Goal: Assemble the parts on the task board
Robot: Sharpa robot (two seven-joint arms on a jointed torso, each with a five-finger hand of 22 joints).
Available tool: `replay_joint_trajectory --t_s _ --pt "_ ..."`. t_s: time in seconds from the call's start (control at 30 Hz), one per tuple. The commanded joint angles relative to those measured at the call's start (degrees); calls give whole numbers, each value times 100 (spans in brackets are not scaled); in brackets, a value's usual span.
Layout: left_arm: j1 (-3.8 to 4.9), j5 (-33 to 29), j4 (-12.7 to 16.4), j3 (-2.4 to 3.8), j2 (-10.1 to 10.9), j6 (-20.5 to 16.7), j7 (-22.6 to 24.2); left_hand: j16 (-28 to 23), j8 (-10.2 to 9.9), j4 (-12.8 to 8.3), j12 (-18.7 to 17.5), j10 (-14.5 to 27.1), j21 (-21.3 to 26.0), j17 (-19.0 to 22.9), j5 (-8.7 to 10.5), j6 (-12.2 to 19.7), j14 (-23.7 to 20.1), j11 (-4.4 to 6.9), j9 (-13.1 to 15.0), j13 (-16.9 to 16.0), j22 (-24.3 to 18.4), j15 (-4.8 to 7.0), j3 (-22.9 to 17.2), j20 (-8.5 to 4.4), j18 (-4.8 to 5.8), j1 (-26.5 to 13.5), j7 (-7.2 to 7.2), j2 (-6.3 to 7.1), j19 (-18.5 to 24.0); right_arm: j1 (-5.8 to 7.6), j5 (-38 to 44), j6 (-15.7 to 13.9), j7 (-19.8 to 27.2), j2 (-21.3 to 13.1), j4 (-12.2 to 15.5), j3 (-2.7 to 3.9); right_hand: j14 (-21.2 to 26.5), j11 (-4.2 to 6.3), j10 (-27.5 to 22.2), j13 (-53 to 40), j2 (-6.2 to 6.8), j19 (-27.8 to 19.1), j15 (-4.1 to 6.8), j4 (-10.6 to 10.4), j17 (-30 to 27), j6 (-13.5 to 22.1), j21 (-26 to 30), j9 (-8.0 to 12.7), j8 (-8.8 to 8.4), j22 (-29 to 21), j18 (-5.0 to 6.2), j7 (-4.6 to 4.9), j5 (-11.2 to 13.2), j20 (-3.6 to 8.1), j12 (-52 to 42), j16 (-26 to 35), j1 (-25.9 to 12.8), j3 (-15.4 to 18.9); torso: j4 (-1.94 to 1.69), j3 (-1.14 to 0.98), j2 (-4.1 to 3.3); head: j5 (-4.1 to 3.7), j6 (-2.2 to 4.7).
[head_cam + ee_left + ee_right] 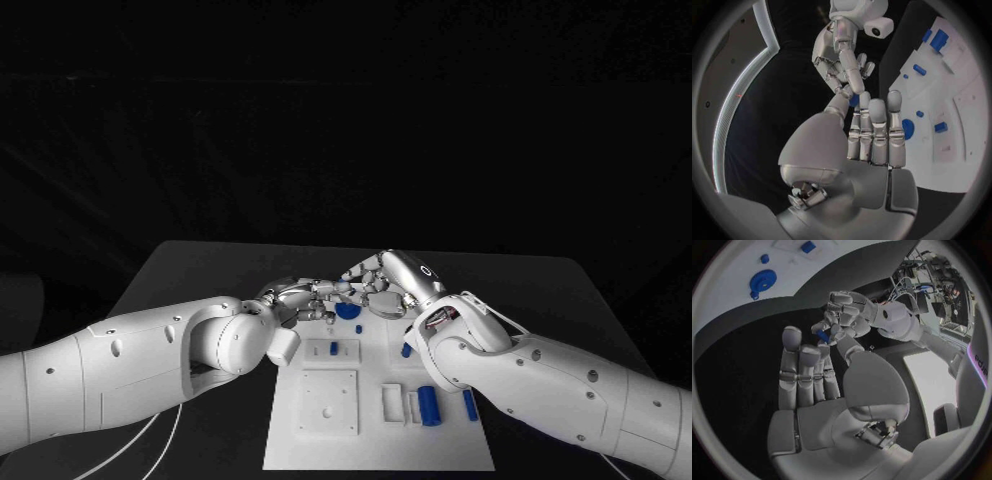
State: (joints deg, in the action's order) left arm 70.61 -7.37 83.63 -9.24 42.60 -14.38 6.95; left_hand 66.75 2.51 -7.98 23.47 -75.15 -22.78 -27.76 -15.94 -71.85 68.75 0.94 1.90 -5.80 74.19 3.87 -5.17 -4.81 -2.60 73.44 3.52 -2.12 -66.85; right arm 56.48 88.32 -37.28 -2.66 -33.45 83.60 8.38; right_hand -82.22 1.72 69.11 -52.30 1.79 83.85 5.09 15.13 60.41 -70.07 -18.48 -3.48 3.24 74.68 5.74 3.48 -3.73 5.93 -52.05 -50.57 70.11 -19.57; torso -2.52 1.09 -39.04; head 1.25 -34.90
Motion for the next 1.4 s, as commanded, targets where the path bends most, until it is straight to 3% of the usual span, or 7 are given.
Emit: replay_joint_trajectory --t_s 0.03,0.07,0.17,0.37,0.57,0.87,1.4 --pt "-4 109 69 -1 -40 362 -61 28 119 2 33 16 40 6 -29 -159 -39 7 225 -285 8 2 14 -21 67 13 -158 -78 -18 6 -7 44 46 12 -14 9 -25 17 -32 -2 -151 228 14 -28 13 -38 -26 -12 32 19 -113 8 62 46 3 18 -8 -256 -1 1 1 1 0" --pt "-4 107 67 -1 -40 371 -63 28 119 2 33 16 40 6 -29 -159 -39 7 225 -285 8 2 14 -21 67 13 -158 -78 -18 6 -12 56 49 11 -15 9 -25 17 -32 0 -188 226 20 -64 21 -35 -24 -13 33 24 -116 13 84 50 11 12 -36 -383 1 2 1 1 0" --pt "-4 105 61 -1 -40 395 -68 31 119 -6 41 20 42 7 -36 -160 -45 8 226 -278 10 1 12 -20 68 20 -158 -78 -16 6 -26 92 53 10 -22 9 -19 23 -16 -7 -112 226 24 -116 33 -40 -29 -14 34 51 -127 16 92 61 21 16 -98 -758 0 1 1 3 -1" --pt "-4 104 52 -1 -39 430 -71 37 120 -10 53 33 46 9 -40 -159 -54 5 226 -267 14 0 10 -19 69 20 -156 -83 -12 6 -52 131 51 6 -48 9 -21 23 -7 -24 -9 225 27 -169 55 -48 -19 -16 37 89 -133 19 90 68 40 22 -111 -973 -2 0 1 -5 -5" --pt "-4 104 39 -1 -35 445 -72 41 120 -13 59 36 47 9 -41 -159 -57 5 227 -263 16 0 8 -19 68 21 -156 -86 -12 6 -62 119 45 1 -62 9 -27 19 -11 -30 55 229 18 -181 43 -63 4 -14 35 97 -118 14 72 54 38 40 -72 -837 1 0 1 -2 5" --pt "-4 106 38 -1 -35 470 -74 56 121 -30 82 50 51 16 -38 -161 -63 4 229 -240 26 -2 7 -17 66 26 -156 -89 -12 6 -66 123 39 1 -75 9 -30 20 2 -54 49 236 19 -167 50 -75 -13 -15 36 110 -117 14 76 52 9 27 -34 -783 0 4 1 -7 0" --pt "-4 106 39 -1 -26 473 -44 54 119 -24 67 113 71 32 20 -135 -83 -15 224 -198 27 -16 29 -5 63 8 -146 -92 0 5 -530 95 136 -15 -55 10 -125 80 384 -695 -145 274 77 -123 356 -325 -663 -29 44 310 -235 -66 99 129 -512 -331 -65 -675 -2 0 -1 0 -11"
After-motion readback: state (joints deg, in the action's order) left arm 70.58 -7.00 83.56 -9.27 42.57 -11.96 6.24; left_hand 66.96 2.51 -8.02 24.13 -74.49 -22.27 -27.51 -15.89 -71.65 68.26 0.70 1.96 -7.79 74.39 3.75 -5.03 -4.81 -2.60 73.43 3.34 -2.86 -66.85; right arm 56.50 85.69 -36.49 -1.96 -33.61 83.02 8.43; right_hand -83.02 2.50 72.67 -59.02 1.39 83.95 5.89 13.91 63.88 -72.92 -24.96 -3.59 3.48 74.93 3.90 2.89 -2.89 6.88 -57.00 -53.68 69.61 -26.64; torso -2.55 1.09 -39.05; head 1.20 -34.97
